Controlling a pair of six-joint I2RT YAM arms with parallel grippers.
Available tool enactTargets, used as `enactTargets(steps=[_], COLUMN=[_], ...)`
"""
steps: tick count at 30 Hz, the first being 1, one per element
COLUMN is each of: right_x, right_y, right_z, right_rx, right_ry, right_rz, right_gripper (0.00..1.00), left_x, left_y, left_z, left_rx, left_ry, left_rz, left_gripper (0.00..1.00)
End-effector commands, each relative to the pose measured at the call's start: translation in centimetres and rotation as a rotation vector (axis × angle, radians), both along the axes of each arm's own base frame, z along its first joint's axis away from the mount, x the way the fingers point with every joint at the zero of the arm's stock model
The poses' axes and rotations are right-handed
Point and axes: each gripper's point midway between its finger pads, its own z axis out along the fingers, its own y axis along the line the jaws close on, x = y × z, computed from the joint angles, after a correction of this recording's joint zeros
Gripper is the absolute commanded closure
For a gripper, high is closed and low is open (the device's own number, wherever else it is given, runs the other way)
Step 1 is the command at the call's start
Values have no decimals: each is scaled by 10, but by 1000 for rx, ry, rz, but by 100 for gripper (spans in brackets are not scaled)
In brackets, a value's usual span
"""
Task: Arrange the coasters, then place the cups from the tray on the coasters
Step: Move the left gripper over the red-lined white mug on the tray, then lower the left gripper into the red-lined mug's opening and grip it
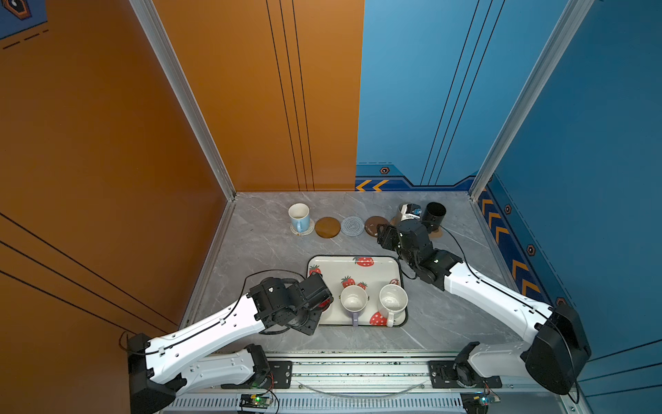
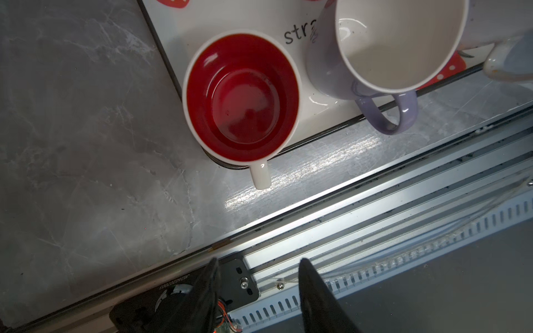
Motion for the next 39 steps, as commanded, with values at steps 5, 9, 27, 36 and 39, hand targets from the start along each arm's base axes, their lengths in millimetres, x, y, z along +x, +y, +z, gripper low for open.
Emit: enactTargets(steps=[5, 9, 27, 36, 39], right_x=[3, 3, 5, 6, 6], right_y=[5, 6, 6, 6, 7], right_z=[3, 2, -3, -4, -4], right_rx=[26, 25, 24, 25, 24], right_ry=[-8, -5, 5, 7, 9], right_rz=[7, 10, 7, 7, 8], right_gripper=[35, 35, 35, 35, 35], left_x=[5, 10, 17, 22, 26], left_y=[-11, -22, -17, -10, -12], left_z=[-24, -34, -64, -78, -81], left_rx=[49, 35, 110, 113, 93], left_ry=[10, 8, 21, 23, 9], left_rz=[-4, -9, 26, 80, 98], left_gripper=[52, 49, 46, 47, 50])
